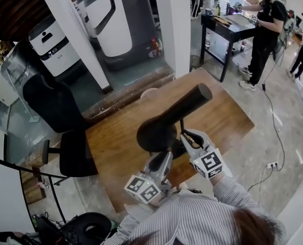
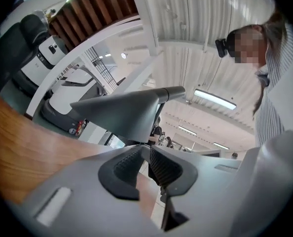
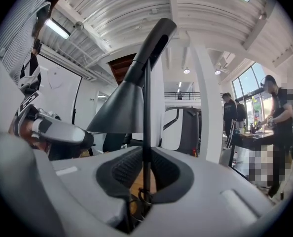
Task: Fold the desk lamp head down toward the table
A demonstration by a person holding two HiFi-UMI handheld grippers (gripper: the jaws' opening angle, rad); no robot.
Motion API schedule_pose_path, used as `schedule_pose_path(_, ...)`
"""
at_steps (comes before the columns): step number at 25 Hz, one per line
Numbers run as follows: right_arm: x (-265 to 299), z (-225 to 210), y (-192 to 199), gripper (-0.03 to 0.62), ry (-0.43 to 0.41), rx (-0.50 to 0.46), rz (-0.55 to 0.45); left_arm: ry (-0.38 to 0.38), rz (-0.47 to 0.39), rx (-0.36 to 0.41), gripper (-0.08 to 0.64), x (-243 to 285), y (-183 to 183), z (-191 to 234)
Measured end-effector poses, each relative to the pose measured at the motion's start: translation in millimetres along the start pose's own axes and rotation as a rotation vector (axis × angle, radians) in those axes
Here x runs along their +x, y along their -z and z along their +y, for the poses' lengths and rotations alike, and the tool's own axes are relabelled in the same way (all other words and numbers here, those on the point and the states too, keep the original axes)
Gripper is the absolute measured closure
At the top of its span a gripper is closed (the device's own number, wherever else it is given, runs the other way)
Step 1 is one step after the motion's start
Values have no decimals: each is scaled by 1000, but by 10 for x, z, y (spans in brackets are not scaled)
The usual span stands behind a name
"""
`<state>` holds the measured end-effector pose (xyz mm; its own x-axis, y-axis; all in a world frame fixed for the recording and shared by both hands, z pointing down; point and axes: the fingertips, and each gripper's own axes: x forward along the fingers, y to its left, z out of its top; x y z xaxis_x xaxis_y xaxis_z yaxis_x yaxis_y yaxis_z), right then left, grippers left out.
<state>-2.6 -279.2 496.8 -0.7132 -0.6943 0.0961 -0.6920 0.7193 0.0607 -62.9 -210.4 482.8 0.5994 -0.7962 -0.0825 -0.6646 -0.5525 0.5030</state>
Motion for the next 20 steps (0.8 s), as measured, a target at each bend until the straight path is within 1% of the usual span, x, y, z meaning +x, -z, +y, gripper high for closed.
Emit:
schedule_pose_path(2,-65,-7,-12,545,5,18,-17,-12,36,15,511,26,104,-29)
schedule_pose_path(5,-203,-4,7,545,2,54,-23,-4,85,21,512,73,259,-101)
schedule_pose_path(8,-334,61,32,546,11,123,-16,-10,125,43,514,105,336,-118)
schedule_pose_path(9,-373,101,23,548,14,152,-14,-16,134,52,518,108,341,-108)
schedule_pose_path(11,-456,183,8,559,12,190,-3,-27,143,68,549,114,335,-96)
schedule_pose_path(13,-547,232,29,591,3,201,14,-31,143,84,555,128,331,-114)
schedule_pose_path(16,-648,261,81,591,-14,199,37,-39,152,125,556,142,335,-144)
schedule_pose_path(20,-668,284,115,591,-19,184,64,-55,179,214,557,170,336,-164)
